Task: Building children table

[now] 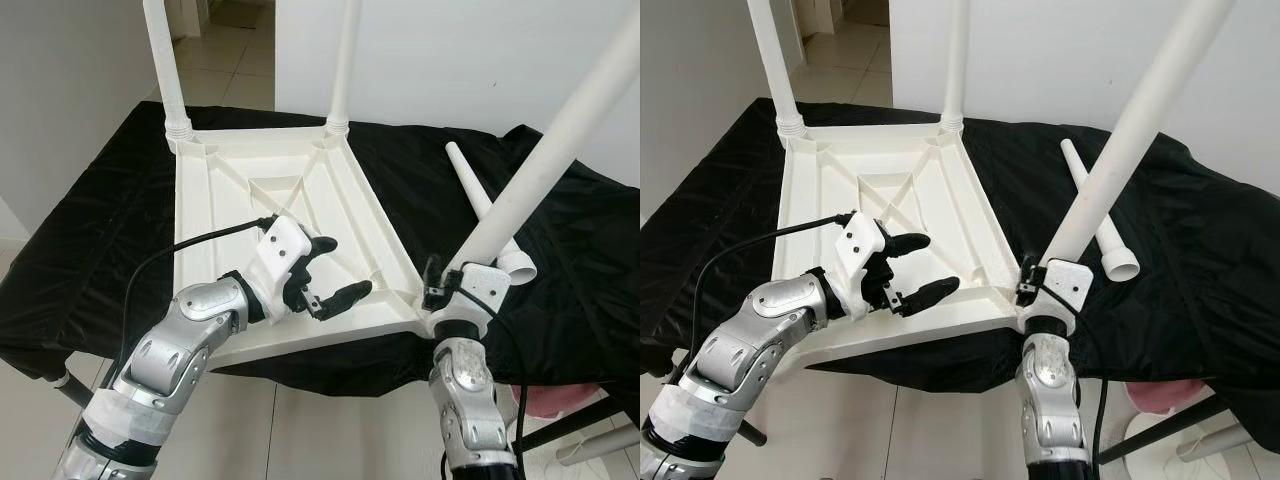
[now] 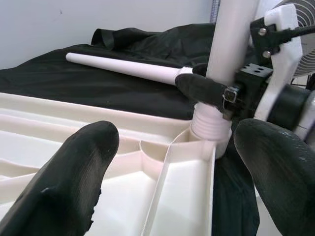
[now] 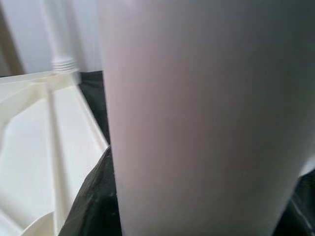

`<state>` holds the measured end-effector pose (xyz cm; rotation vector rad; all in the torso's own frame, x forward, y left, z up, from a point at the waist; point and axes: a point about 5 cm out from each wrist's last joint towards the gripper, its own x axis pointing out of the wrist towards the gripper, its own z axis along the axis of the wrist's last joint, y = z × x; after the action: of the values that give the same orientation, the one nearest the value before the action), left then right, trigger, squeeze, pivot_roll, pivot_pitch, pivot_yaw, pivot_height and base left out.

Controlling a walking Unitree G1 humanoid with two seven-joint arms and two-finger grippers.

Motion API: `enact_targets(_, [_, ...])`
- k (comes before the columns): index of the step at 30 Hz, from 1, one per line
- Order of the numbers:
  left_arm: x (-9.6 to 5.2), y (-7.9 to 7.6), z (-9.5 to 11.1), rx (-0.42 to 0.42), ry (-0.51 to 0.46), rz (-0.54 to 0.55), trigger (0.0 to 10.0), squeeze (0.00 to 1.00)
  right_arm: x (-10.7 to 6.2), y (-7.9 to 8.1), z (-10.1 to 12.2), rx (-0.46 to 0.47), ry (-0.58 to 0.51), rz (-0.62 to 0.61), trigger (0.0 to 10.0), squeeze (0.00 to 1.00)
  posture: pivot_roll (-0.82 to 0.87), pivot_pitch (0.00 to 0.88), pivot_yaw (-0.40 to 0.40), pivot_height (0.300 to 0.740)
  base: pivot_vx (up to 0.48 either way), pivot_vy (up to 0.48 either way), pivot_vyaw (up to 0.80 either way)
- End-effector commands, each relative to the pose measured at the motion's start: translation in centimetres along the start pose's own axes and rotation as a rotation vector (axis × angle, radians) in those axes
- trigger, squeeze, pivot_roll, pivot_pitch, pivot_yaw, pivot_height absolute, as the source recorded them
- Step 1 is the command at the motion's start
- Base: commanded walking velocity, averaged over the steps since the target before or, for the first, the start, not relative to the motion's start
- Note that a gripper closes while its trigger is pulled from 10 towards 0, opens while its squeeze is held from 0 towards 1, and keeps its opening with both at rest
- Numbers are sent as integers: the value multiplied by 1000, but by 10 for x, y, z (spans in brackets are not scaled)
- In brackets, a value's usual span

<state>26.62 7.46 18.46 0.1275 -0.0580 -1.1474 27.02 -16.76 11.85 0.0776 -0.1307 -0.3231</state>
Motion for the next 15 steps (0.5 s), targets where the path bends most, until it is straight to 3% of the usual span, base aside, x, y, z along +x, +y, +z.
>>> enact_targets(1, [0,0,1,14,-4,-16,10000,0,-7,-20,-28,-40,137,-97,10000,0,-12,0,-58,740,0,0,0])
enact_targets(14, [0,0,1,15,-4,-18,10000,0,-6,-16,-24,-15,106,-39,10000,0,-13,0,-57,740,0,0,0])
enact_targets(15, [1,-1,1,13,-4,-21,10000,0,-6,-16,-22,0,89,-10,10000,1000,-14,0,-56,740,0,0,0])
